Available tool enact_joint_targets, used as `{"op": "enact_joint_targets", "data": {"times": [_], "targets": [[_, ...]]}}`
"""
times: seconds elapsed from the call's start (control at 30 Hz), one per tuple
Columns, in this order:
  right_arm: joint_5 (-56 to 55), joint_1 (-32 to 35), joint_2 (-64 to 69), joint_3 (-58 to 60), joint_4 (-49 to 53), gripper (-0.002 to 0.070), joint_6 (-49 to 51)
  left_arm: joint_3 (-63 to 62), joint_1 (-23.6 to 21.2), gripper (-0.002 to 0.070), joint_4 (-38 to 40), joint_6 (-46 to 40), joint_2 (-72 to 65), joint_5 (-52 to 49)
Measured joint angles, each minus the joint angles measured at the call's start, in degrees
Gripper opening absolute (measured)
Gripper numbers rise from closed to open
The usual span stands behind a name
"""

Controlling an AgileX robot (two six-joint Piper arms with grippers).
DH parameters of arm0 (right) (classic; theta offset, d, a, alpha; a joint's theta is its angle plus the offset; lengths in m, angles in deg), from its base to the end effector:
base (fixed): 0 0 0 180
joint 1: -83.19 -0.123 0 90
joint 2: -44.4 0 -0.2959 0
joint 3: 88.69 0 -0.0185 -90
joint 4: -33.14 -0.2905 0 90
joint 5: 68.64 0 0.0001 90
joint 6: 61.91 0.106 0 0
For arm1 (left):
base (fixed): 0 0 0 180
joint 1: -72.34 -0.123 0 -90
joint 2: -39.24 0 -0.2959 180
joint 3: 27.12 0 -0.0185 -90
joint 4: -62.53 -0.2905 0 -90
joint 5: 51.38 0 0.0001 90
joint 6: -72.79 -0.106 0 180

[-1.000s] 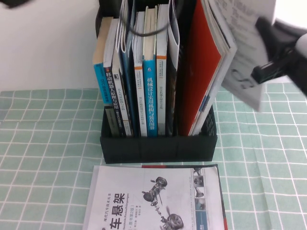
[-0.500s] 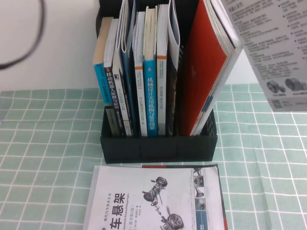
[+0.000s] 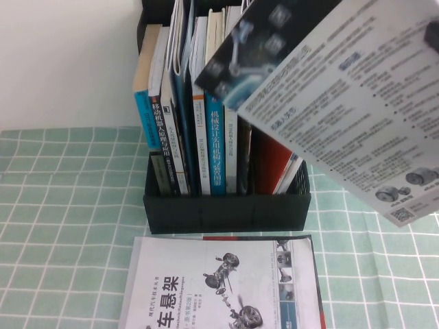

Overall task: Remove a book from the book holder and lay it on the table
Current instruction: Place the picked book on the book

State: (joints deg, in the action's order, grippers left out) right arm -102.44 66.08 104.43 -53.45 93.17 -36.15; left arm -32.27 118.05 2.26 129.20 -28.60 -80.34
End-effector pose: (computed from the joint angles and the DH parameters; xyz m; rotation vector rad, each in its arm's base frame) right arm 0.2083 0.1175 0.3923 -0.9039 1.0305 0.1556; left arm 0.1940 -0.1350 0.5666 0.1903 1.3780 -0.3642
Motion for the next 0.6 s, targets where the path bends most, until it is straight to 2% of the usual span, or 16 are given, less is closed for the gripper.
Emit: {"op": "enact_joint_targets", "data": {"times": [0.1,0.27,0.33,0.6], "targets": [[-1.1,0.0,0.0,0.0,5.6,0.0025,4.7,5.3,0.0,-0.0003,-8.5,10.2,1.2,2.7],[-2.3,0.0,0.0,0.0,11.1,0.0025,9.5,14.7,0.0,-0.0003,-27.9,29.2,1.6,3.0],[-3.1,0.0,0.1,0.0,12.8,0.0025,11.5,18.0,0.0,-0.0003,-32.7,33.8,1.5,2.5],[-7.1,-0.7,4.3,0.0,17.4,0.0025,15.6,24.2,0.0,-0.0003,-35.2,44.4,-0.4,-7.6]]}}
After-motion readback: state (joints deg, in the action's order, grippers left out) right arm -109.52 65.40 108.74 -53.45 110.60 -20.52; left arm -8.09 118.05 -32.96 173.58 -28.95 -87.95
